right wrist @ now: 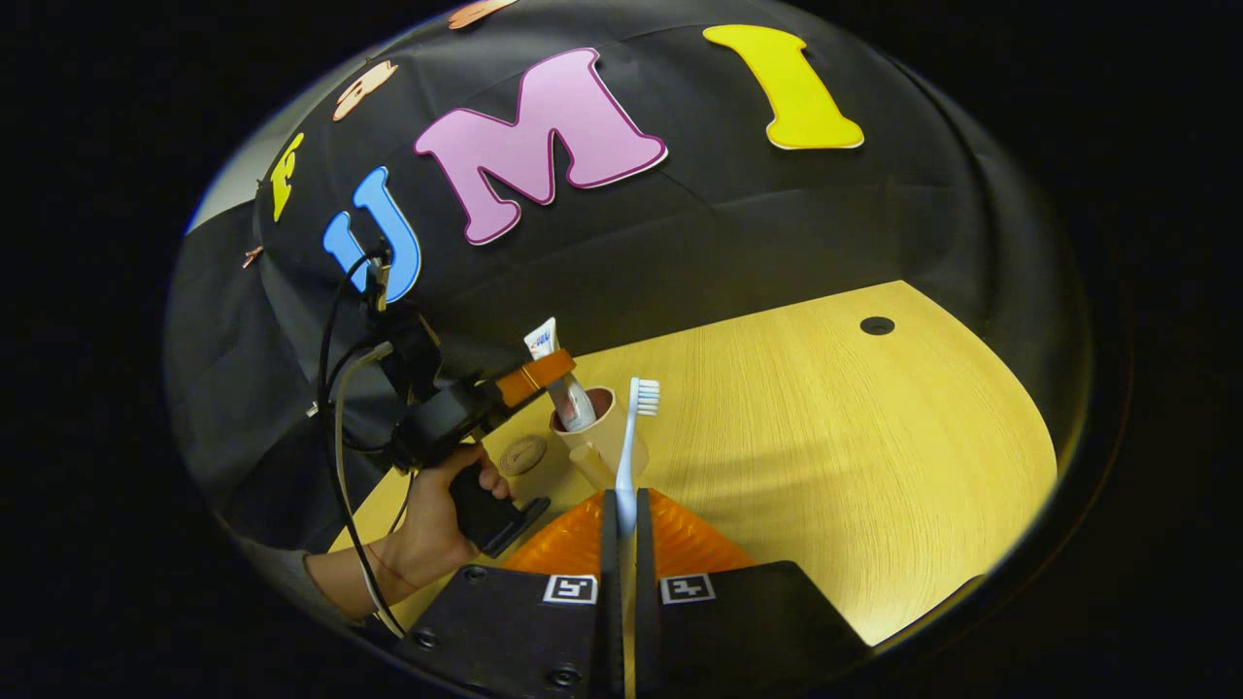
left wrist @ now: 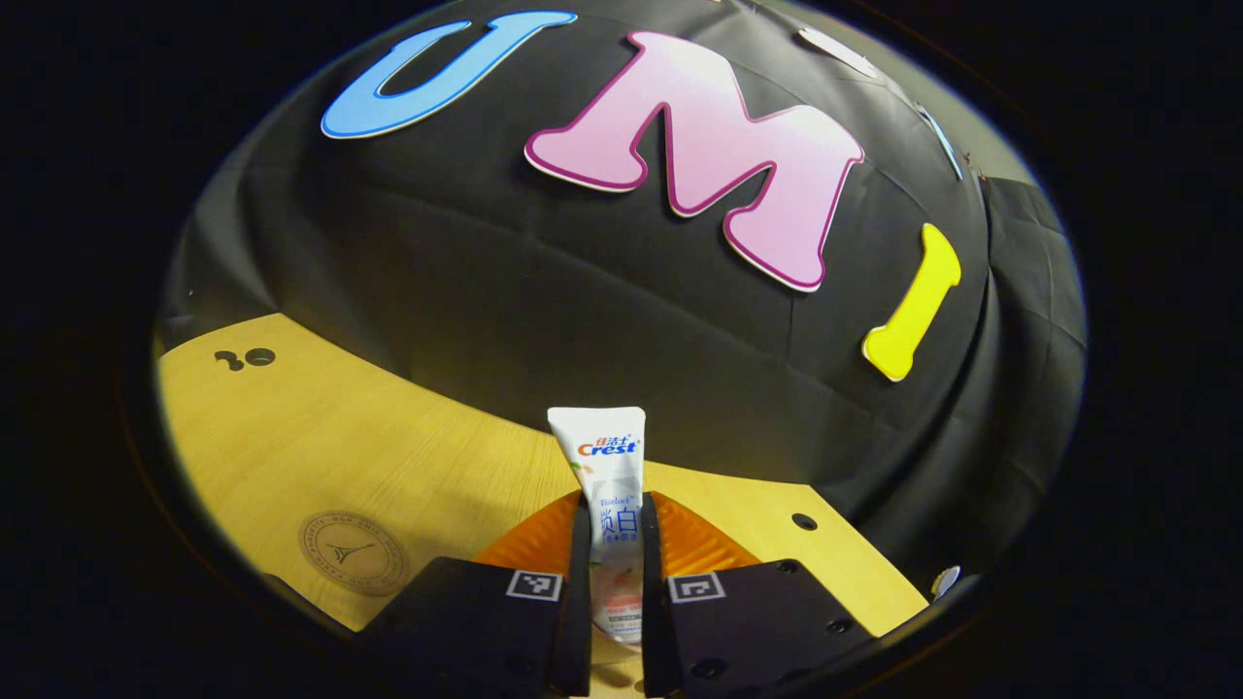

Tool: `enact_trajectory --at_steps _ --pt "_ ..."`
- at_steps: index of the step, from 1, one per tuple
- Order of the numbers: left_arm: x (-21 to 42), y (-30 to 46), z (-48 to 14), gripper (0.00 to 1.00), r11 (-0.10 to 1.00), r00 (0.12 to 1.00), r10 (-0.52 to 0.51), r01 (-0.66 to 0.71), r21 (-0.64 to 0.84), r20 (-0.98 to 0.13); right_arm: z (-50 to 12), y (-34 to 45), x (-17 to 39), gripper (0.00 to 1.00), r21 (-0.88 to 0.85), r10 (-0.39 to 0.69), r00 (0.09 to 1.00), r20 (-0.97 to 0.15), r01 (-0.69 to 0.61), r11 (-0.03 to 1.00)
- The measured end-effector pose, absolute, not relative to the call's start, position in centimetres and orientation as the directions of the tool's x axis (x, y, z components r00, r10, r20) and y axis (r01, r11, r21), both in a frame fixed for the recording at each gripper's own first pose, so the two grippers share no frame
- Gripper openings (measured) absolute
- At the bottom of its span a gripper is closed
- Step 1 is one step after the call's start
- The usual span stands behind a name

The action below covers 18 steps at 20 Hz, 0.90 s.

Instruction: Put the toothbrush and toothpaste on the desktop into the cup, then pick up the cup and place it on the coaster on the desktop.

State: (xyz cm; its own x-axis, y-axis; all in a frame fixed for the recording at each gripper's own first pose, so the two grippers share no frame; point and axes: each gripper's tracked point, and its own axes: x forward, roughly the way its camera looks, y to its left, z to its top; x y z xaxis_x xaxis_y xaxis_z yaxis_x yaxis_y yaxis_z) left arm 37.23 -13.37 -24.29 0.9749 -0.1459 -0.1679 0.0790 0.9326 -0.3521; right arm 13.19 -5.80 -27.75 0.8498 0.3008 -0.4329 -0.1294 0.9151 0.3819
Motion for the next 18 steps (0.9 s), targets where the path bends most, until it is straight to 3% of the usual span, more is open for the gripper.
enact_trajectory --at_steps 3,4,7,8,9,10,12,13,14,15,16,17,18 --pt "37.1 -14.1 -25.4 0.30 0.936 0.969 -0.163 0.092 -0.340 -0.186 -27.0 -6.1 14.6 0.09 0.394 0.293 0.863 -0.411 -0.121 0.911" --pt "36.9 -14.3 -25.6 0.26 0.937 0.967 -0.170 0.099 -0.335 -0.191 -26.6 -6.1 15.2 0.09 0.400 0.291 0.869 -0.400 -0.120 0.909" --pt "36.4 -14.9 -25.8 0.51 0.943 0.966 -0.176 0.110 -0.315 -0.191 -25.3 -6.3 17.3 0.09 0.406 0.279 0.891 -0.358 -0.121 0.906" --pt "36.3 -14.9 -25.7 0.43 0.944 0.965 -0.176 0.111 -0.310 -0.193 -24.7 -6.5 18.2 0.09 0.405 0.273 0.900 -0.340 -0.122 0.906" --pt "36.1 -15.0 -25.4 0.46 0.945 0.965 -0.177 0.112 -0.308 -0.192 -24.1 -6.6 19.2 0.09 0.411 0.266 0.909 -0.322 -0.119 0.904" --pt "35.9 -15.0 -25.1 0.58 0.944 0.964 -0.181 0.115 -0.311 -0.193 -23.3 -6.6 20.3 0.09 0.427 0.261 0.918 -0.300 -0.116 0.897" --pt "35.1 -14.8 -24.9 0.43 0.940 0.962 -0.182 0.110 -0.324 -0.203 -21.7 -6.6 22.7 0.09 0.466 0.252 0.935 -0.250 -0.112 0.878" --pt "34.6 -14.6 -24.7 0.63 0.937 0.963 -0.179 0.103 -0.334 -0.204 -21.0 -6.5 23.8 0.09 0.476 0.246 0.942 -0.229 -0.112 0.872" --pt "34.1 -14.4 -24.5 0.53 0.933 0.963 -0.177 0.099 -0.345 -0.202 -20.5 -6.5 25.0 0.09 0.479 0.240 0.947 -0.211 -0.114 0.870" --pt "33.4 -14.3 -24.2 0.53 0.930 0.964 -0.176 0.096 -0.355 -0.198 -20.2 -6.5 25.7 0.09 0.480 0.233 0.953 -0.195 -0.115 0.870" --pt "32.7 -14.0 -23.8 0.63 0.926 0.965 -0.176 0.096 -0.365 -0.193 -20.0 -6.4 26.5 0.09 0.484 0.228 0.957 -0.182 -0.115 0.867" --pt "32.1 -13.8 -23.6 0.53 0.924 0.966 -0.173 0.092 -0.370 -0.191 -19.8 -6.1 27.4 0.09 0.498 0.225 0.960 -0.168 -0.114 0.860" --pt "31.4 -13.6 -23.3 0.53 0.923 0.966 -0.174 0.092 -0.374 -0.191 -19.9 -5.7 28.2 0.09 0.518 0.220 0.962 -0.159 -0.108 0.849"
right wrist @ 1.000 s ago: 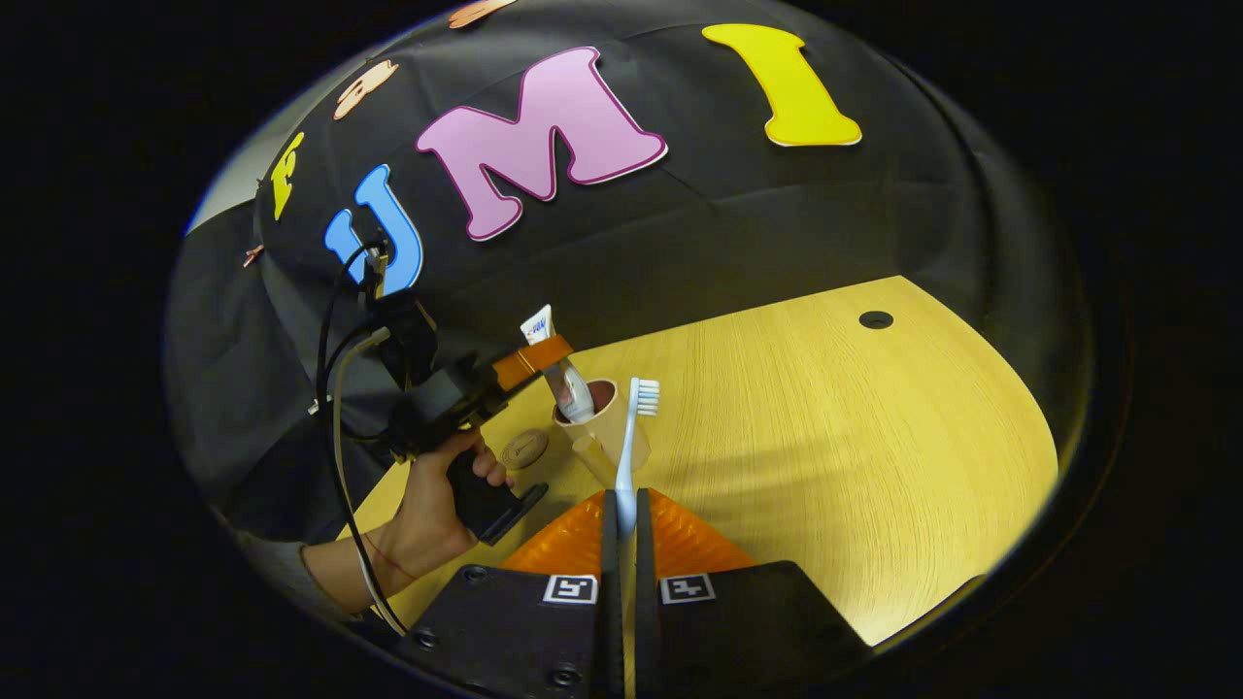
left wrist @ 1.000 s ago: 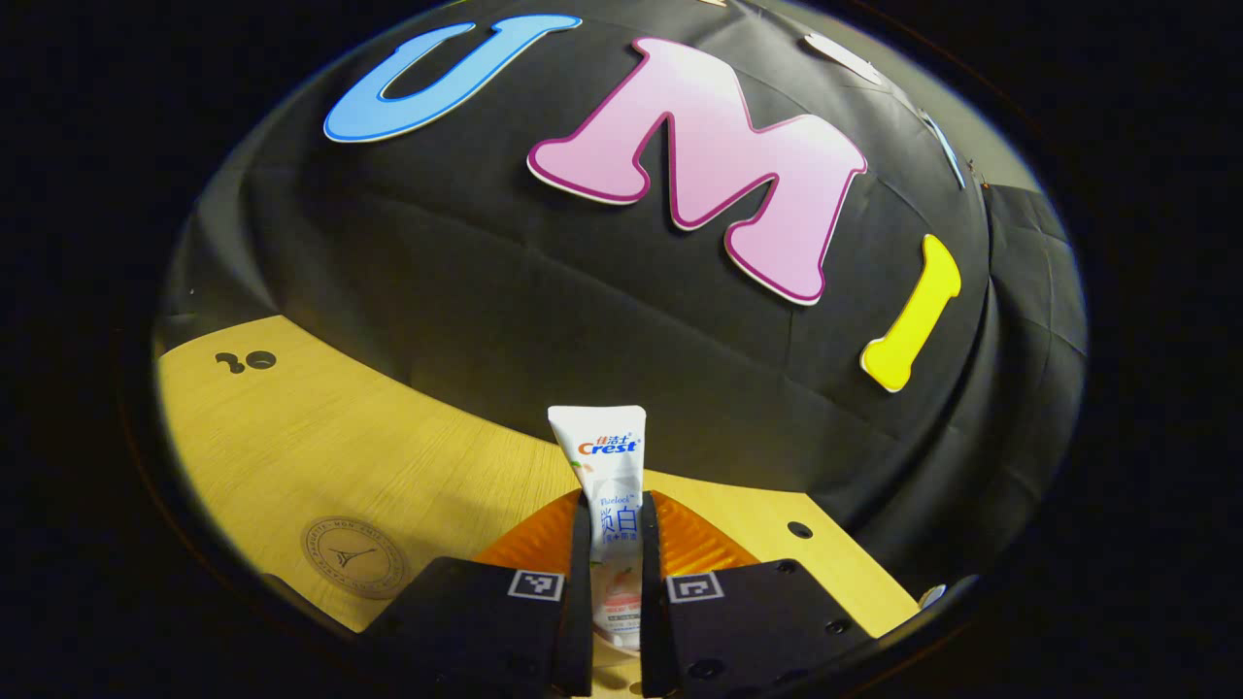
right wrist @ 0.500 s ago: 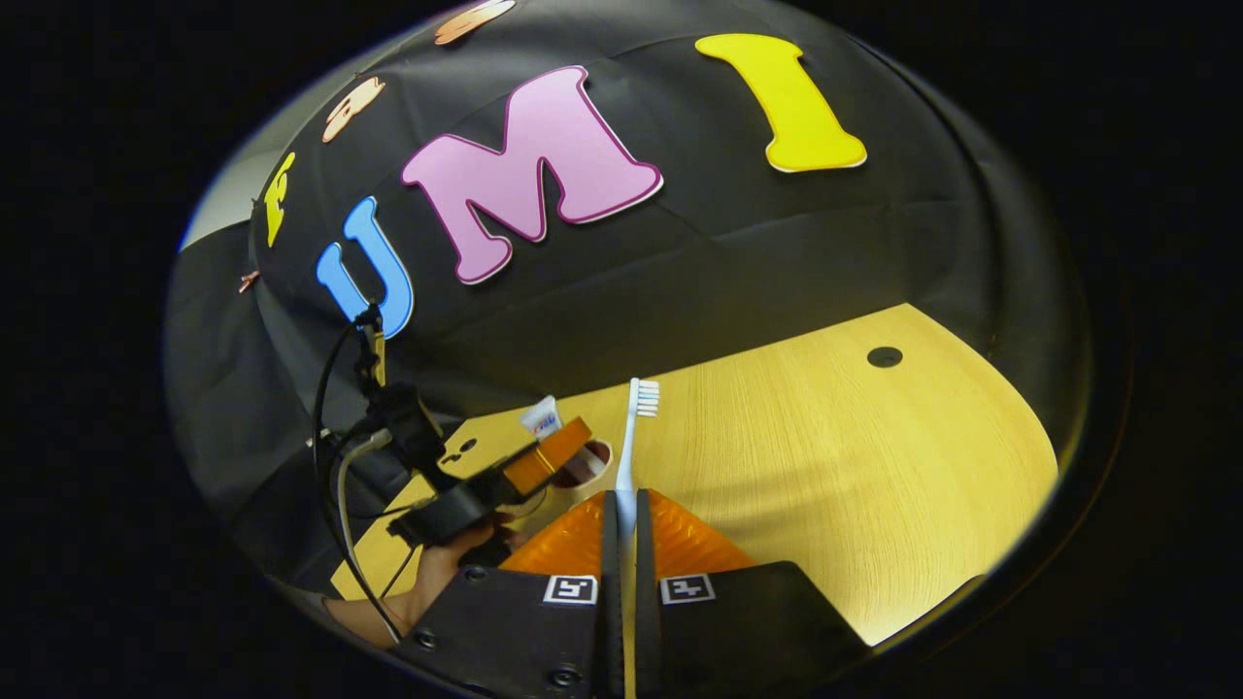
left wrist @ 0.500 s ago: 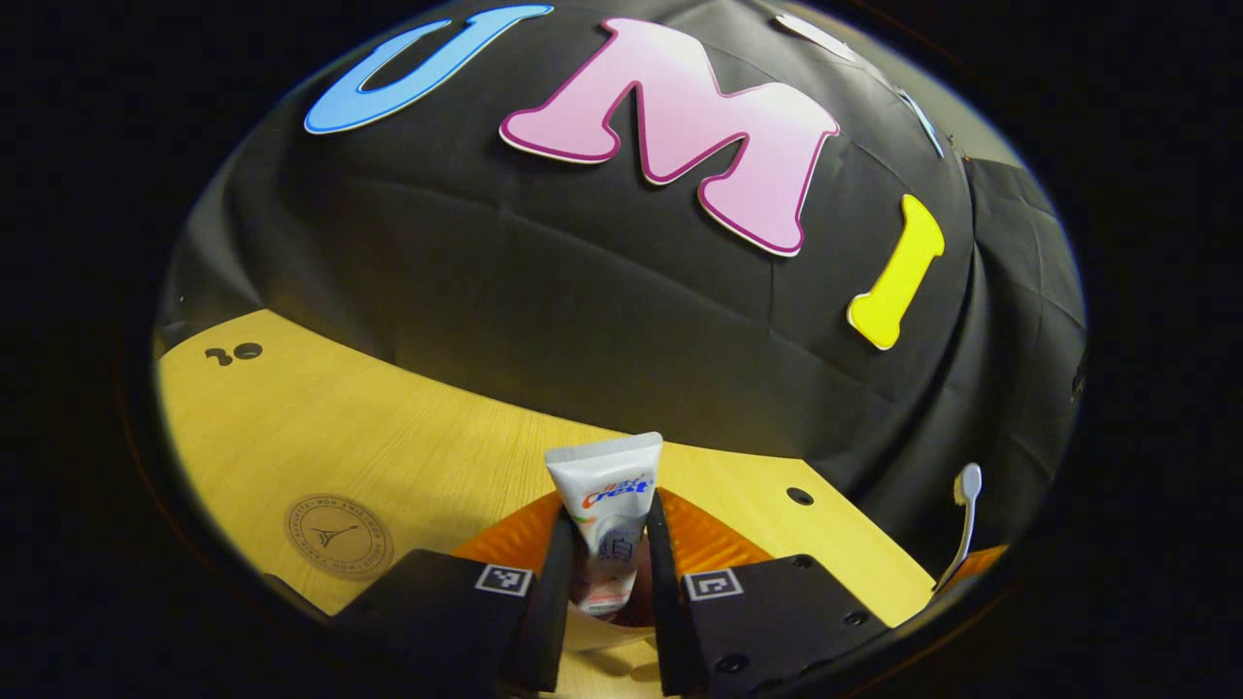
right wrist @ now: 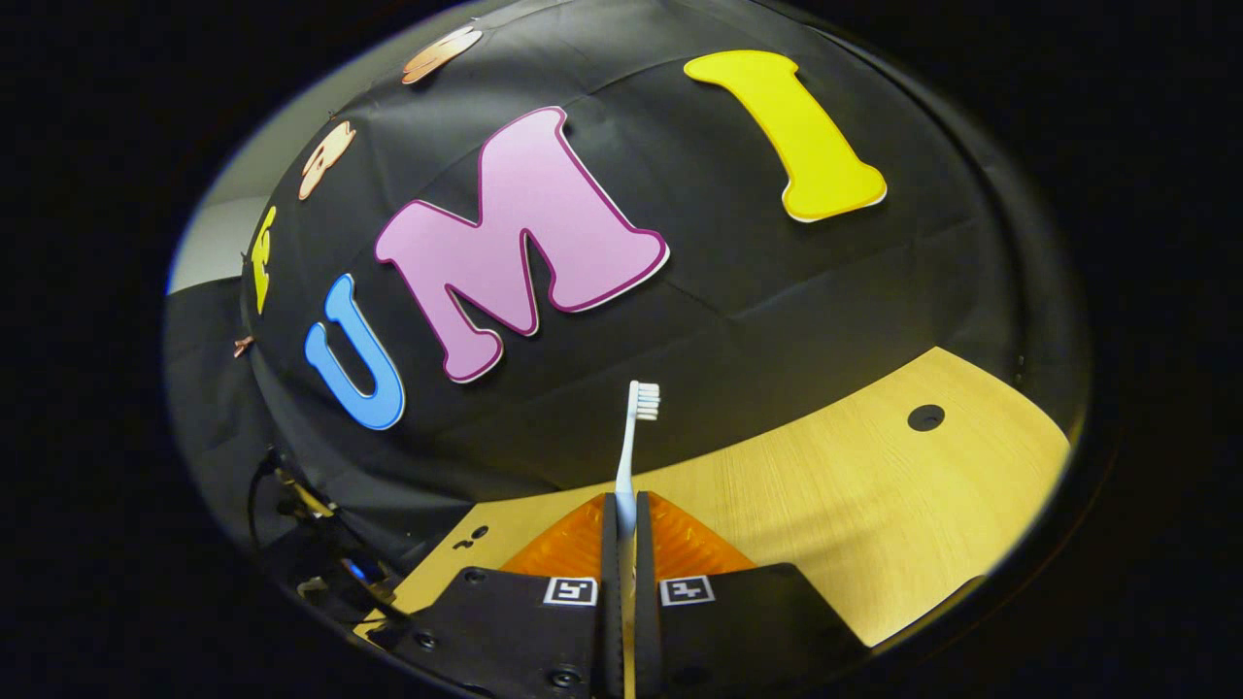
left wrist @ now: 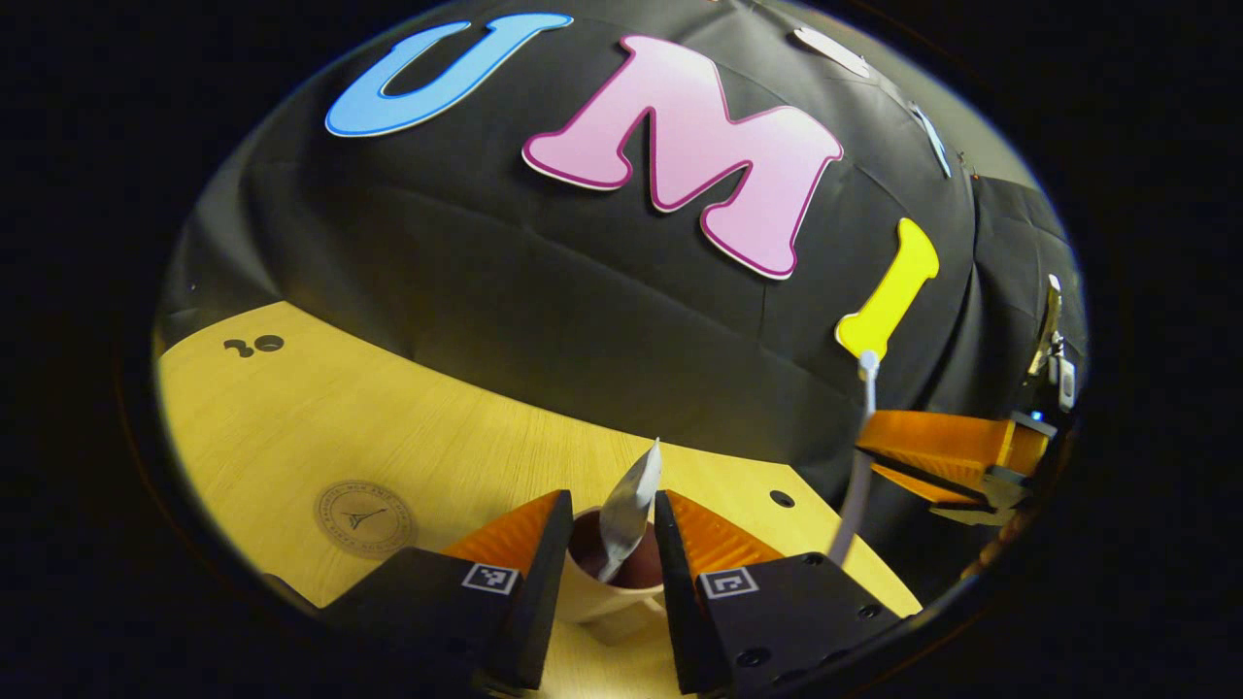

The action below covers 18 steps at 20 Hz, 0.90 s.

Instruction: Put the toothbrush and toothpaste on the desktop into the cup, then pick up the cup and place it on the coaster on the desktop.

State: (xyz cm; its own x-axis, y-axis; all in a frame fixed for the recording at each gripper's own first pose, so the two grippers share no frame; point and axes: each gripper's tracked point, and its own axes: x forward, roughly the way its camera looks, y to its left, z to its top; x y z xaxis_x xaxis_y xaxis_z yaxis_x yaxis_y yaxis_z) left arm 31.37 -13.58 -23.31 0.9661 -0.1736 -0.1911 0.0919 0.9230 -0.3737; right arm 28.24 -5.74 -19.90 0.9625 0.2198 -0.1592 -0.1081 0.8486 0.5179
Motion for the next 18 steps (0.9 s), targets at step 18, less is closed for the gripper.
enact_trajectory --at_steps 18 --pt "17.9 -9.0 -29.1 0.54 0.954 0.915 -0.112 -0.010 -0.299 -0.388 -28.9 -0.1 32.6 0.09 0.483 0.182 0.948 -0.260 -0.036 0.875"
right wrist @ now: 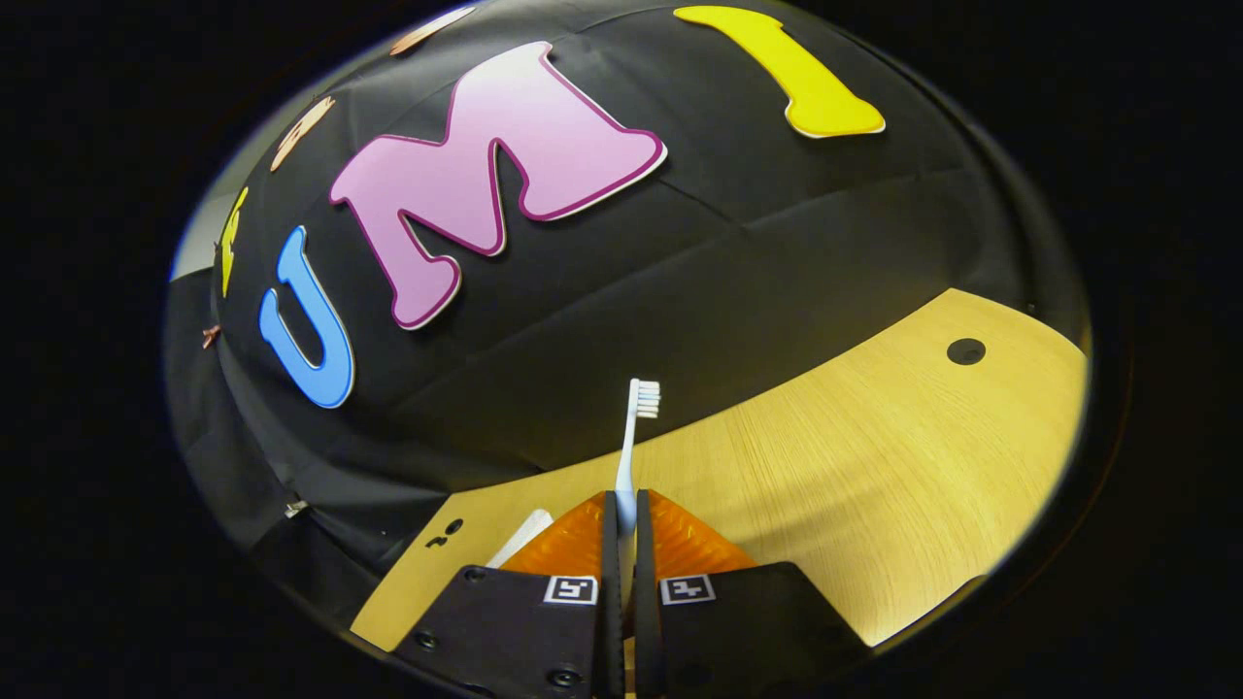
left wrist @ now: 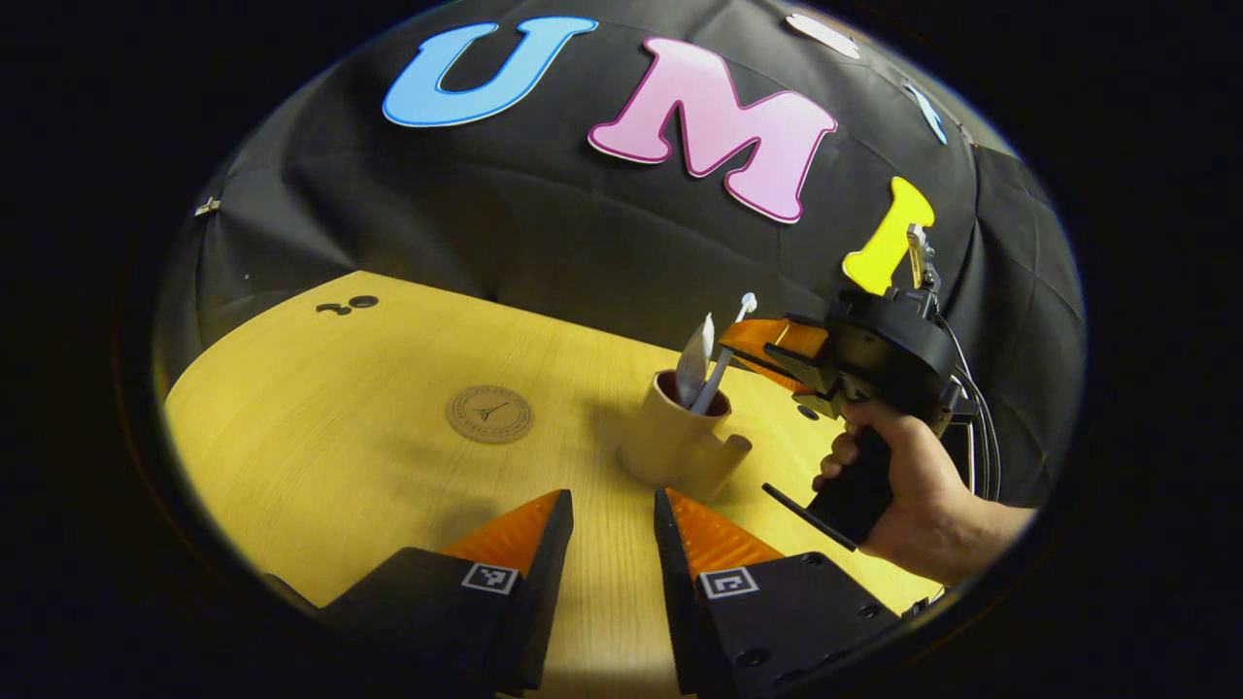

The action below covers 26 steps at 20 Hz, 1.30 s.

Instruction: Put the toothbrush and toothpaste on the desktop into the cup, then pick up the cup and place it on the coaster on the desktop.

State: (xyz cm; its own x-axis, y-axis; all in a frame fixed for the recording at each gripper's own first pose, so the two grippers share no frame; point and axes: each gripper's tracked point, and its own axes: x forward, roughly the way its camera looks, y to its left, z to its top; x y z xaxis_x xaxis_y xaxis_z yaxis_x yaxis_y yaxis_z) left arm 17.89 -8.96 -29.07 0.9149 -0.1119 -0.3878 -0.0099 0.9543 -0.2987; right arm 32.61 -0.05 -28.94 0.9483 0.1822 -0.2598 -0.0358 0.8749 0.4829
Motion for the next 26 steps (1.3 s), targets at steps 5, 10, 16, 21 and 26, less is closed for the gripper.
enact_trajectory --at_steps 5,10,16,21,26 --pt "17.7 -7.8 -29.7 0.54 0.954 0.915 -0.099 -0.025 -0.300 -0.391 -30.6 0.6 32.0 0.10 0.452 0.191 0.941 -0.278 -0.047 0.891" --pt "17.8 -7.7 -29.6 0.53 0.953 0.915 -0.095 -0.031 -0.302 -0.392 -31.5 1.2 30.6 0.20 0.465 0.251 0.914 -0.318 -0.080 0.882" --pt "17.3 -7.5 -29.8 0.54 0.954 0.912 -0.090 -0.036 -0.298 -0.401 -30.2 0.1 27.4 0.29 0.438 0.318 0.882 -0.348 -0.147 0.887" --pt "16.4 -7.1 -30.0 0.54 0.955 0.909 -0.082 -0.046 -0.292 -0.410 -30.7 -1.3 22.6 0.40 0.367 0.369 0.790 -0.490 -0.197 0.909" --pt "15.2 -6.3 -30.6 0.54 0.959 0.906 -0.057 -0.068 -0.277 -0.420 -32.4 -0.8 18.8 0.45 0.243 0.386 0.644 -0.660 -0.303 0.922"
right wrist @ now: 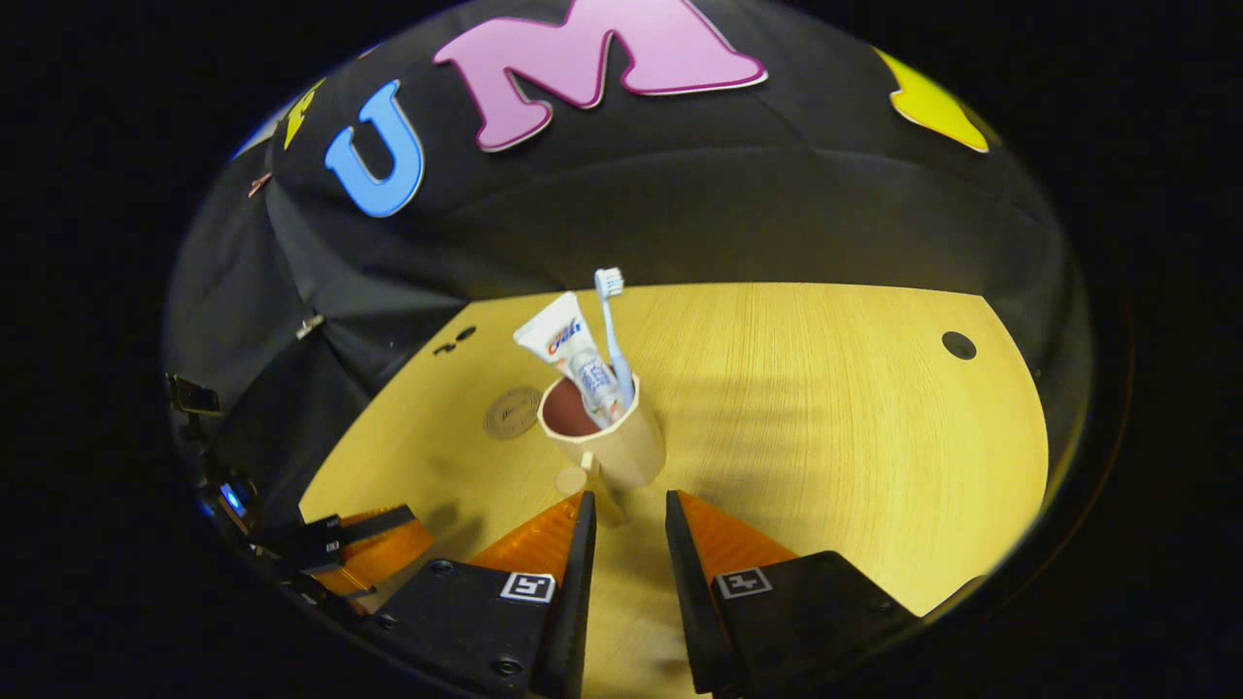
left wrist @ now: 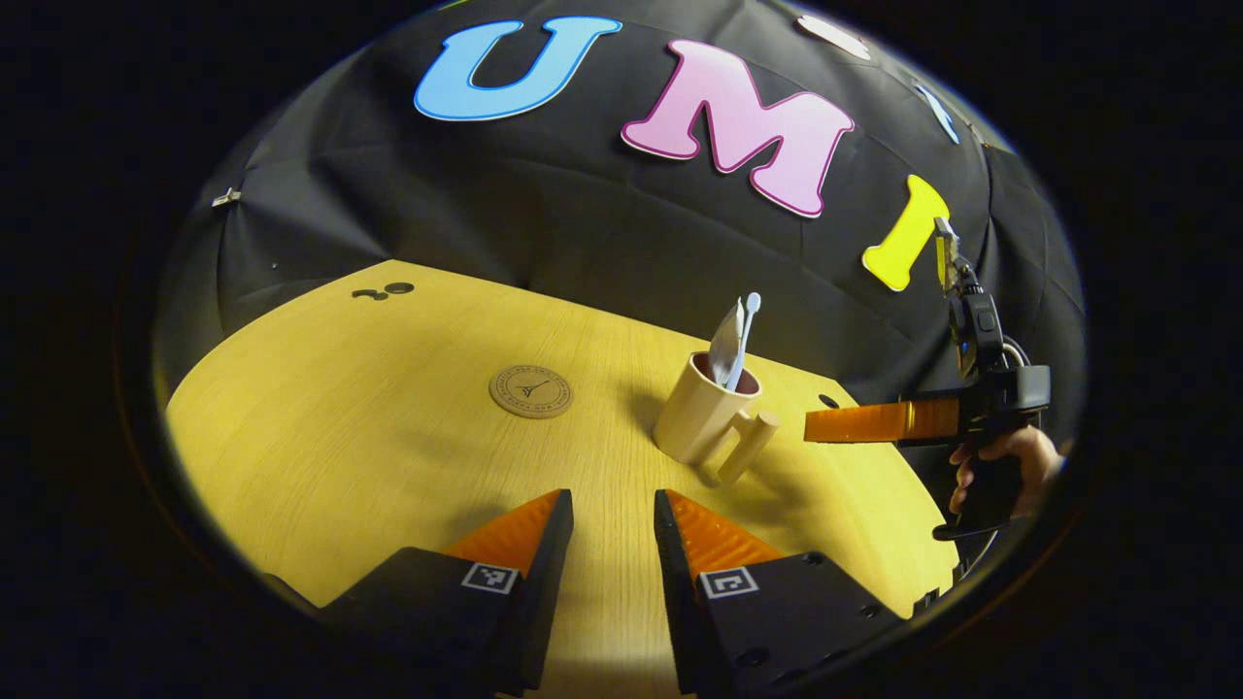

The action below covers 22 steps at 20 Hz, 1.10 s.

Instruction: Put the toothbrush and toothpaste on the desktop into the cup, then pick up the cup and place it on the coaster on the desktop.

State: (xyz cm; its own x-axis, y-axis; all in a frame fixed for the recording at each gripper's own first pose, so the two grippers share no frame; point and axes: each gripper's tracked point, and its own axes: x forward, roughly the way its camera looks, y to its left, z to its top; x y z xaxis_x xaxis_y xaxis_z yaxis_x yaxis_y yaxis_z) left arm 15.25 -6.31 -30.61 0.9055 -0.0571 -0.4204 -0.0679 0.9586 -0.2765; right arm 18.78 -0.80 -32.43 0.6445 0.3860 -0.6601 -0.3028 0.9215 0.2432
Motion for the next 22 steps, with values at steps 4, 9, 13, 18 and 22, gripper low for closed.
enact_trajectory --at_steps 4,9,13,18,22 --pt "13.9 -5.9 -31.2 0.54 0.965 0.903 -0.048 -0.068 -0.253 -0.427 -33.5 0.8 18.0 0.57 0.204 0.374 0.543 -0.752 -0.348 0.915" --pt "11.7 -4.8 -32.5 0.54 0.972 0.889 -0.054 -0.057 -0.227 -0.454 -35.3 2.1 18.4 0.64 0.165 0.292 0.427 -0.856 -0.309 0.937" --pt "10.3 -3.1 -32.8 0.54 0.973 0.882 -0.031 -0.082 -0.217 -0.471 -37.4 2.9 19.9 0.65 0.088 0.202 0.406 -0.891 -0.283 0.955" --pt "10.0 -1.0 -32.7 0.54 0.967 0.880 0.003 -0.124 -0.223 -0.475 -39.5 4.9 21.7 0.65 0.053 0.157 0.371 -0.915 -0.276 0.960" --pt "9.9 -0.4 -33.0 0.54 0.968 0.878 0.003 -0.122 -0.218 -0.478 -40.6 5.1 22.6 0.74 0.009 0.112 0.345 -0.932 -0.286 0.958"
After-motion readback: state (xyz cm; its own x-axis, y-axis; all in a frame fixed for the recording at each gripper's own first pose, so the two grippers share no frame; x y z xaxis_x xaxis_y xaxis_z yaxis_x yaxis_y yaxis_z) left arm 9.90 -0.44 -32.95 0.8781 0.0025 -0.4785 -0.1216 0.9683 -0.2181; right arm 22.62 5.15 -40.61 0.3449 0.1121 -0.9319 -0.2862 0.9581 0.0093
